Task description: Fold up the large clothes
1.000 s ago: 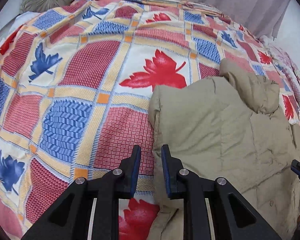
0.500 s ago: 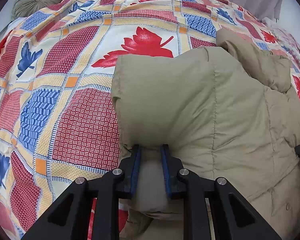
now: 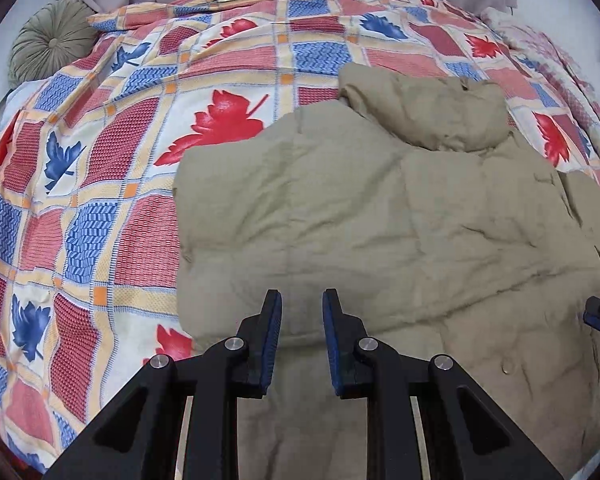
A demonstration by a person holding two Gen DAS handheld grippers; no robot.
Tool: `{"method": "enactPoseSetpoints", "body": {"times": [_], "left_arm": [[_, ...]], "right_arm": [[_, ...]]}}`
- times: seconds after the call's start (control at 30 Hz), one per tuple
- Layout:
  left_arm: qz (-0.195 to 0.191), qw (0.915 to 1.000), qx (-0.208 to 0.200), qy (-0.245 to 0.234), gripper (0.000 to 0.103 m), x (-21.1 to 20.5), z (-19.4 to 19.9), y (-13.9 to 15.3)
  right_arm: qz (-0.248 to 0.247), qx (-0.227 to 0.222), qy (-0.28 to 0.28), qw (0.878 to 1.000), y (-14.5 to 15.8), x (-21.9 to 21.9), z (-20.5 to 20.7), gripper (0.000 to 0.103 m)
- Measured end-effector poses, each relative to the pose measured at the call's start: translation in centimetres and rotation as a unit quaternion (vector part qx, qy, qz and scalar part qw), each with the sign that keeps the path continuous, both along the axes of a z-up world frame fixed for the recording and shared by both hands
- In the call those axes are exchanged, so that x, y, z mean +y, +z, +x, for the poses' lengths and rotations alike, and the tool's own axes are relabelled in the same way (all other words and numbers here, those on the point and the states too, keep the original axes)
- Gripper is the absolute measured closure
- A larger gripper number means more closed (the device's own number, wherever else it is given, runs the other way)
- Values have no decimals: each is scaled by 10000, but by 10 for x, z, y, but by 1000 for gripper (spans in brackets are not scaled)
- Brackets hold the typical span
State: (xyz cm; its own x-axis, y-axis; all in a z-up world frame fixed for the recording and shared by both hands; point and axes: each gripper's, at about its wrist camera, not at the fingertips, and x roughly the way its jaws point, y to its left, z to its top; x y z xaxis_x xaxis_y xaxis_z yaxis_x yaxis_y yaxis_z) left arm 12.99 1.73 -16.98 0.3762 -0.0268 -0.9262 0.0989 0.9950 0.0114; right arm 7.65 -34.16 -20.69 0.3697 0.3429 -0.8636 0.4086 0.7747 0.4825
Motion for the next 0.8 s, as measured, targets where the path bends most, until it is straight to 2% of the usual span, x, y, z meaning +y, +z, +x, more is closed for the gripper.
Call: {"method": "enactPoseSetpoints", "body": {"times": [0.07,0.17,0.23,0.27,0.33,0.5,0.6,0.7,0.73,0.77,0.8], "left_arm": [[-30,9999,9,-114,80,-23,-11,4],[-161,9994,75,-293,79,-55,-25,7],[-225,9989,149,-383,34,-74,-32,7],[-218,9991,105,-345,2,-84,-36,9],[-252,9991,-97,-339,0,-97,-43,14],[-353,9984,169,-415,0,-131,-41,11],[-338,9986,200,-367,0,-149,-38,11],[-292,9986,217,-390,0,-170,-36,10],[-314,9983,267,-420,0,-178,-36,10],[-320,9979,315,-459,0,-186,-36,9],[-302,9977,354,-492,0,-194,-36,8]], "right_arm": [[100,33,-83,9999,2,-5,-14,62],[213,104,-161,9996,3,-15,-31,61],[262,122,-233,9993,3,-23,-39,60],[287,134,-285,9991,4,-29,-44,59],[329,139,-367,9987,4,-41,-53,59],[309,111,-591,9977,7,-80,-72,57],[290,107,-786,9964,6,-111,-82,49],[378,32,-1010,9942,5,-142,-91,46],[372,-1,-1099,9932,6,-153,-93,41],[350,-45,-1171,9925,6,-164,-95,26],[338,-104,-1229,9918,8,-173,-97,19]]}}
